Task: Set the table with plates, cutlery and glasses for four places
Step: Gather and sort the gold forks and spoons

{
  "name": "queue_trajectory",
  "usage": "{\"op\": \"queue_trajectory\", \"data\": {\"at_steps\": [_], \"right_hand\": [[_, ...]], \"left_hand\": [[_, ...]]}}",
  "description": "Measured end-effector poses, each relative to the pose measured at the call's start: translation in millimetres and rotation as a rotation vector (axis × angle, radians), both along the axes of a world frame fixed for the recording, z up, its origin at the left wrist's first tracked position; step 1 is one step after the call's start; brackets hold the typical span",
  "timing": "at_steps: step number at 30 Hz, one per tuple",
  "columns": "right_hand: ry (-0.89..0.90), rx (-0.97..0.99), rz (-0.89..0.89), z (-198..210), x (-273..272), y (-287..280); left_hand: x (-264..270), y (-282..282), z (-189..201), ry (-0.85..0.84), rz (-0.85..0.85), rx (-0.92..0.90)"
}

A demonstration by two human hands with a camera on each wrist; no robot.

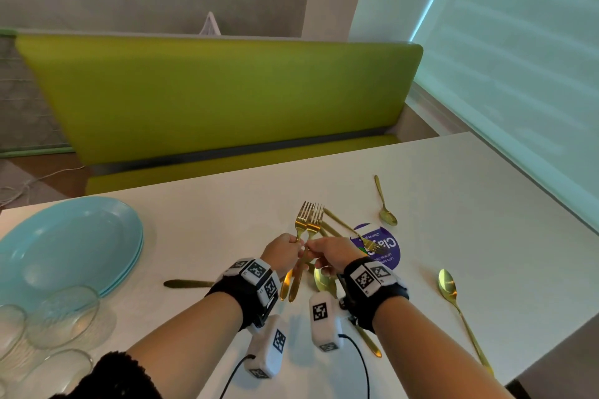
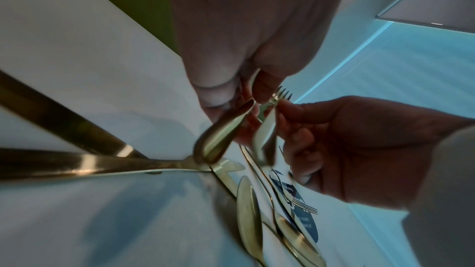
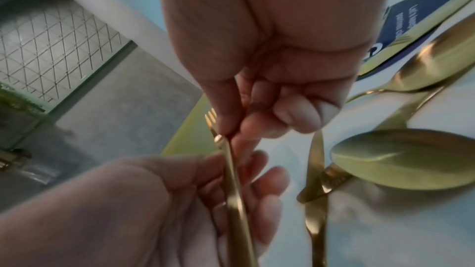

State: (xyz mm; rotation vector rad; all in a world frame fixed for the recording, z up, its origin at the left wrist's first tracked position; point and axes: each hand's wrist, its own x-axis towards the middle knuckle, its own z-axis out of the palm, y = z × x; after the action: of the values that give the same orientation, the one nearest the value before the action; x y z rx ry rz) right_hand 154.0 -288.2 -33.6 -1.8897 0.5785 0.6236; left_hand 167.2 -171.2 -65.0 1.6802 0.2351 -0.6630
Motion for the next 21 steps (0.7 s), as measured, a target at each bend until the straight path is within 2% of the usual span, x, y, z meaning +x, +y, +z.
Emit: {"op": "queue_trajectory", "data": {"at_steps": [5, 9, 17, 19, 21], "right_hand": [[0.028, 0.108, -0.058, -4, 8, 11], [0.008, 0.030, 0.033, -10, 16, 13], [-0.021, -0.031, 0.052, -23, 31, 12], [-0.032, -0.099, 0.099, -23, 38, 7], [-0.061, -0.254, 0.167, -22, 46, -4]], "left_hand": [[4, 1, -6, 0.037, -0.009, -0.059], [6, 5, -5, 0.053, 0.022, -0.081], [16, 2, -15, 0.033, 0.015, -0.003], [19, 3, -17, 0.016, 0.008, 0.051], [24, 5, -19, 0.005, 0.014, 0.104]]}}
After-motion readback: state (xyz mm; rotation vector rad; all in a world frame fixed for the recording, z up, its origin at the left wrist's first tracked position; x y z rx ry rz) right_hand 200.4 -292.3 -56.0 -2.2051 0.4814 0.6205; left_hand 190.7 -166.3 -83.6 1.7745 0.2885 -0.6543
